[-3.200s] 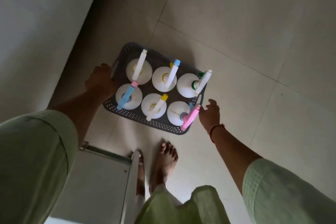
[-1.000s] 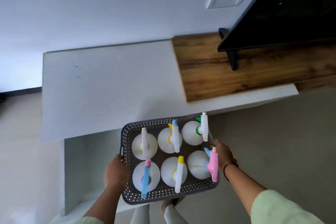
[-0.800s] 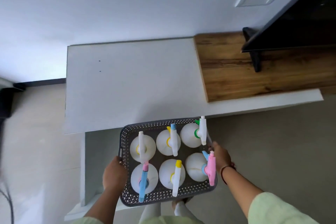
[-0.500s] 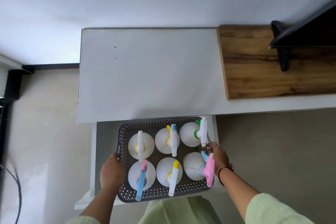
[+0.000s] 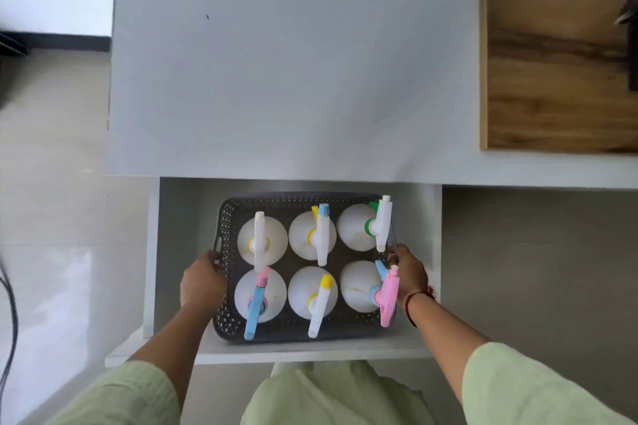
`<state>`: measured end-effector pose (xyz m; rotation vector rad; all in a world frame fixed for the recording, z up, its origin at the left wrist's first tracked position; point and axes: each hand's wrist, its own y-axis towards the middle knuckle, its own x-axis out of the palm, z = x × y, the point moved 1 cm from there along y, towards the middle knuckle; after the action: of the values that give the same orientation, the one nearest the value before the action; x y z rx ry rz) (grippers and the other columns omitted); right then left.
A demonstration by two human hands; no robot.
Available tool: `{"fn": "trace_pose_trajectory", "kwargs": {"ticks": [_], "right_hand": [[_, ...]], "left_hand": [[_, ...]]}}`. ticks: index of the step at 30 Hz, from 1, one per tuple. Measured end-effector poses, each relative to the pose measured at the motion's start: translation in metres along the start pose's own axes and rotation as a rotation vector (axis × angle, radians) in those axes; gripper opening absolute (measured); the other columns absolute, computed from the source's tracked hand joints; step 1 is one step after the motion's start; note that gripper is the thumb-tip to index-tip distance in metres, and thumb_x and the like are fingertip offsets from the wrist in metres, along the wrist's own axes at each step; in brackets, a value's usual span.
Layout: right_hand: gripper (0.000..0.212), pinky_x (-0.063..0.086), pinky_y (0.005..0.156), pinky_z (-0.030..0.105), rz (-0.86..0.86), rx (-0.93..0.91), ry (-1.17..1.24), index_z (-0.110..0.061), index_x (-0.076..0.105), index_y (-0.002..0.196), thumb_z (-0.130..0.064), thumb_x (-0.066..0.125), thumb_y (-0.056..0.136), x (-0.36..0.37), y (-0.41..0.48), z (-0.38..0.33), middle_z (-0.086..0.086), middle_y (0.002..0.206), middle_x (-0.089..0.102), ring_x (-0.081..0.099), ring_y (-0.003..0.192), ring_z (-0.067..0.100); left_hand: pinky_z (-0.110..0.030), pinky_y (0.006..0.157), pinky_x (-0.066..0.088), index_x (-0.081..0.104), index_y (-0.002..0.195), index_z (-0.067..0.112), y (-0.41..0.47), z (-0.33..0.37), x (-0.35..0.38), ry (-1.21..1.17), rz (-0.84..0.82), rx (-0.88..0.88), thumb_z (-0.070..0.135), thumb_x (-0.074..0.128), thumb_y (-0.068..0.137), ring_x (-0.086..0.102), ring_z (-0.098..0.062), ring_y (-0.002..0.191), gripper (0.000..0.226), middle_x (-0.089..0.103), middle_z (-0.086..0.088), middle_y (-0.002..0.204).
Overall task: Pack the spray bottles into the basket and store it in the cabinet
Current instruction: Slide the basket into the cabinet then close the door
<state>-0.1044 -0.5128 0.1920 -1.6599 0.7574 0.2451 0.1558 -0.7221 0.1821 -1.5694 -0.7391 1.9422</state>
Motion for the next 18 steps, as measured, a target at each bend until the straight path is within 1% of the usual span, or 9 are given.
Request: {"fn": "trace_pose_trajectory", "kwargs": {"ticks": [1, 3, 6, 10, 12, 15, 16, 18], "right_hand": [[0.02, 0.048, 0.085, 0.043, 0.009, 0.003, -0.007, -0.015, 0.056, 0.091, -0.022, 0.038, 0.096, 0.007, 0.008, 0.002, 0.024, 0.107, 0.065, 0.06, 0.1, 0.042], [0.018, 0.047, 0.083, 0.039, 0.01, -0.031, -0.088, -0.011, 0.057, 0.094, -0.02, 0.042, 0.094, 0.018, 0.024, 0.002, 0.024, 0.107, 0.065, 0.061, 0.098, 0.04], [0.018, 0.047, 0.082, 0.038, 0.007, -0.11, -0.245, -0.004, 0.056, 0.101, -0.016, 0.045, 0.093, 0.036, 0.052, 0.002, 0.024, 0.106, 0.065, 0.061, 0.097, 0.04], [0.02, 0.044, 0.078, 0.034, -0.002, -0.173, -0.359, -0.005, 0.054, 0.105, -0.019, 0.05, 0.092, 0.057, 0.088, -0.002, 0.023, 0.107, 0.065, 0.061, 0.099, 0.04], [0.021, 0.045, 0.079, 0.034, 0.019, -0.18, -0.359, -0.005, 0.054, 0.107, -0.019, 0.048, 0.092, 0.065, 0.098, -0.004, 0.022, 0.108, 0.065, 0.061, 0.099, 0.04], [0.021, 0.044, 0.077, 0.037, 0.128, -0.19, -0.33, -0.004, 0.053, 0.106, -0.017, 0.048, 0.091, 0.08, 0.105, -0.004, 0.023, 0.106, 0.066, 0.061, 0.098, 0.041], [0.021, 0.045, 0.077, 0.037, 0.162, -0.189, -0.319, -0.004, 0.053, 0.105, -0.018, 0.046, 0.091, 0.084, 0.105, -0.002, 0.023, 0.104, 0.066, 0.062, 0.097, 0.041], [0.029, 0.047, 0.082, 0.037, 0.177, -0.17, -0.232, -0.003, 0.053, 0.106, -0.025, 0.042, 0.09, 0.089, 0.104, 0.001, 0.021, 0.104, 0.066, 0.062, 0.096, 0.039]], "left_hand": [[-0.043, 0.082, 0.051, 0.06, 0.112, 0.006, 0.008, -0.001, 0.007, -0.001, 0.0, 0.005, 0.009, 0.042, 0.09, 0.063, -0.044, 0.095, 0.029, 0.068, -0.026, 0.103], [-0.043, 0.085, 0.05, 0.059, 0.114, 0.005, 0.023, -0.002, 0.018, -0.005, -0.003, 0.008, 0.009, 0.042, 0.09, 0.062, -0.044, 0.098, 0.029, 0.067, -0.027, 0.107], [-0.044, 0.088, 0.048, 0.057, 0.117, 0.005, 0.049, -0.005, 0.036, -0.002, 0.004, -0.01, 0.008, 0.041, 0.09, 0.06, -0.045, 0.103, 0.031, 0.066, -0.028, 0.11], [-0.045, 0.09, 0.048, 0.057, 0.116, 0.005, 0.08, -0.008, 0.055, -0.025, 0.016, -0.038, 0.008, 0.041, 0.09, 0.06, -0.045, 0.105, 0.031, 0.065, -0.027, 0.112], [-0.046, 0.091, 0.048, 0.057, 0.116, 0.005, 0.094, -0.007, 0.059, -0.044, 0.022, -0.037, 0.006, 0.04, 0.09, 0.06, -0.044, 0.105, 0.032, 0.064, -0.026, 0.114], [-0.045, 0.093, 0.048, 0.058, 0.117, 0.006, 0.116, -0.006, 0.062, -0.039, 0.054, 0.003, 0.005, 0.04, 0.089, 0.059, -0.043, 0.106, 0.034, 0.063, -0.026, 0.117], [-0.044, 0.094, 0.047, 0.058, 0.117, 0.006, 0.122, -0.006, 0.062, -0.01, 0.066, 0.017, 0.005, 0.04, 0.088, 0.059, -0.043, 0.107, 0.034, 0.063, -0.026, 0.117], [-0.042, 0.093, 0.047, 0.059, 0.115, 0.006, 0.13, -0.005, 0.063, 0.032, 0.078, 0.034, 0.006, 0.041, 0.088, 0.059, -0.043, 0.107, 0.032, 0.064, -0.025, 0.117]]}}
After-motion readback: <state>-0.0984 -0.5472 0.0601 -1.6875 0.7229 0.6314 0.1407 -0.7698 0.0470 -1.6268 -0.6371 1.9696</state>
